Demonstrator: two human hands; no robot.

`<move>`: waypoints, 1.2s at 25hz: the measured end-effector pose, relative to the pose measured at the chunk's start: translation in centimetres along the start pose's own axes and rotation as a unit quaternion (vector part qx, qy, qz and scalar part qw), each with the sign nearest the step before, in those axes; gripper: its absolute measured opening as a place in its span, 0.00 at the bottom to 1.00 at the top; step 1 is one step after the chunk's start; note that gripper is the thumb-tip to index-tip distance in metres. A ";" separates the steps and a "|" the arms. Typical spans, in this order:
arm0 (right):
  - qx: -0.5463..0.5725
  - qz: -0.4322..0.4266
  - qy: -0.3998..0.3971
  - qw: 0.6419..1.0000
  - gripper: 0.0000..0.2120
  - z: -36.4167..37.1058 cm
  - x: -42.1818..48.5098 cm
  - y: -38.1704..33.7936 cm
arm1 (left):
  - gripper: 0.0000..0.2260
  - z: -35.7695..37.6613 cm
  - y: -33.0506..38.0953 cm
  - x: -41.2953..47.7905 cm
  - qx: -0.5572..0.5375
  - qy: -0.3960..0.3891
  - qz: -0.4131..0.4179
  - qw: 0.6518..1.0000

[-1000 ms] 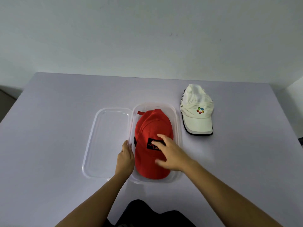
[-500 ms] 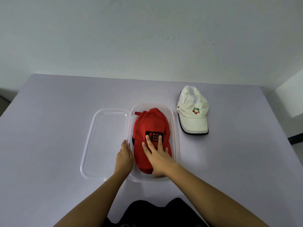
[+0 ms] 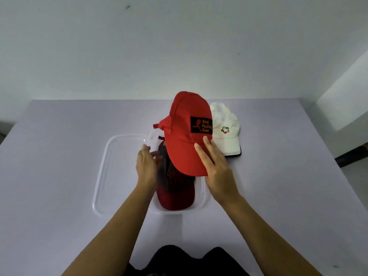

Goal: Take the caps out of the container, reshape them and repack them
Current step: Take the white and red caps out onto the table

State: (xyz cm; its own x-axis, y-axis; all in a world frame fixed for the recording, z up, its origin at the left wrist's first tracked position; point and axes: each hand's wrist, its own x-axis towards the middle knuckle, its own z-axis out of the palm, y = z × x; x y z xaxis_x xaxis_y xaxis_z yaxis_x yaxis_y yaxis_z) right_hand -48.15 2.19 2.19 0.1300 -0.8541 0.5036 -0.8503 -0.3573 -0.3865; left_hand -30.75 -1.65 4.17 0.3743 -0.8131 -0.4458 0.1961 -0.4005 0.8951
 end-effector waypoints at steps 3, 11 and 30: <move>-0.048 -0.037 0.060 0.996 0.24 -1.4 -1.6 0.9 | 0.21 4.3 3.5 -3.5 -0.074 -0.125 -0.088 0.986; 0.194 0.176 -0.148 0.954 0.50 -7.0 -9.1 6.7 | 0.21 11.5 -2.3 -7.9 0.101 -0.055 0.136 0.984; 0.242 0.575 -0.073 0.778 0.37 -10.8 -15.5 25.6 | 0.23 24.7 -15.9 -13.0 0.332 -0.344 0.005 0.878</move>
State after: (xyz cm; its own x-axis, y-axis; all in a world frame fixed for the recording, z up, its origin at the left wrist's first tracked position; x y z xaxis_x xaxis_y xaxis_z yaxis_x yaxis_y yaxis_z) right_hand -77.44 10.36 -7.13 -0.4883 -0.7352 -0.4702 -0.1603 0.6052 -0.7797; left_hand -61.09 4.84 -4.09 -0.3070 -0.7892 -0.5319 -0.4622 -0.3649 0.8082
